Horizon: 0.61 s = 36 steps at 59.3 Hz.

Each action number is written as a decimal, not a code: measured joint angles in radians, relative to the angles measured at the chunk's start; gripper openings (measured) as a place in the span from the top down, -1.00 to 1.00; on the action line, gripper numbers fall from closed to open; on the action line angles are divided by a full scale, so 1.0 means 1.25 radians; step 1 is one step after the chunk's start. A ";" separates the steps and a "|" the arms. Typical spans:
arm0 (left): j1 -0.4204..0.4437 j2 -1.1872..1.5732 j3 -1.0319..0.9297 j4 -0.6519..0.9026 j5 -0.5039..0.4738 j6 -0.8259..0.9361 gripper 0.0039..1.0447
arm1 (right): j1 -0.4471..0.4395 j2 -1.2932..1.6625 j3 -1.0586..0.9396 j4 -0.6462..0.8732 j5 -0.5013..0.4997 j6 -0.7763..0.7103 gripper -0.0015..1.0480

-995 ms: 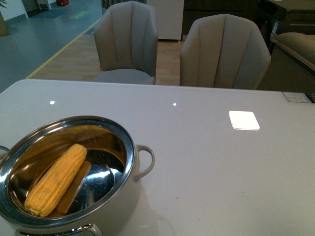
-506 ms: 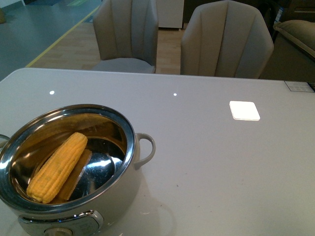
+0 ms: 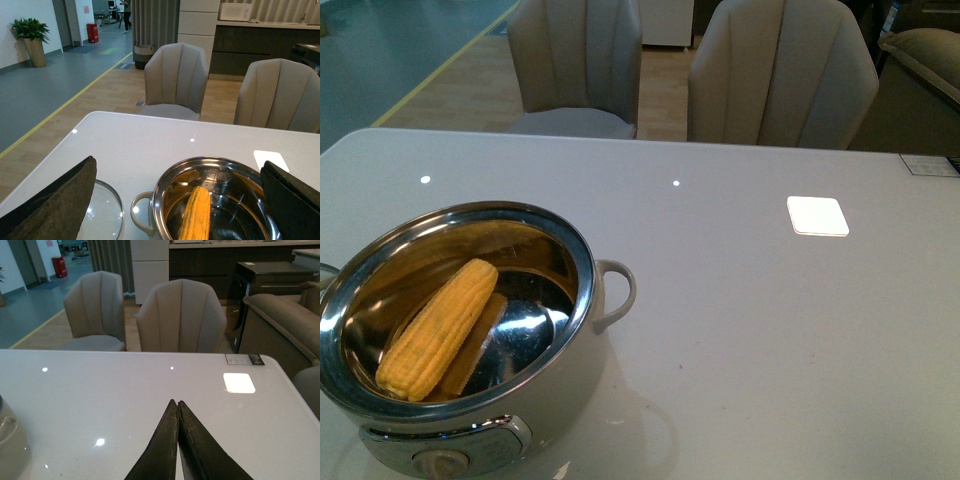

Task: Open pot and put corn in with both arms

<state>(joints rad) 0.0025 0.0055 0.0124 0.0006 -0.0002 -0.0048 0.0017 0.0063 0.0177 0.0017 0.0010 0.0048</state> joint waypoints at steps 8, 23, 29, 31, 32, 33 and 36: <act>0.000 0.000 0.000 0.000 0.000 0.000 -0.87 | 0.000 0.000 0.000 0.000 0.000 0.000 0.43; 0.000 0.000 0.000 0.000 0.000 0.000 -0.87 | 0.000 0.000 0.000 0.000 0.000 0.000 -0.44; 0.000 0.000 0.000 0.000 0.000 0.000 -0.87 | 0.000 0.000 0.000 0.000 0.000 0.000 -0.76; 0.000 0.000 0.000 0.000 0.000 0.000 -0.87 | 0.000 0.000 0.000 0.000 0.000 0.000 -0.84; 0.000 0.000 0.000 0.000 0.000 0.000 -0.87 | 0.000 0.000 0.000 0.000 0.000 0.000 -0.86; 0.000 0.000 0.000 0.000 0.000 0.000 -0.87 | 0.000 0.000 0.000 0.000 0.000 0.000 -0.85; 0.000 0.000 0.000 0.000 0.000 0.000 -0.87 | 0.000 0.000 0.000 0.000 0.000 0.000 -0.83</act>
<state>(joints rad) 0.0025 0.0055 0.0124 0.0002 -0.0002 -0.0048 0.0017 0.0063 0.0177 0.0017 0.0006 0.0048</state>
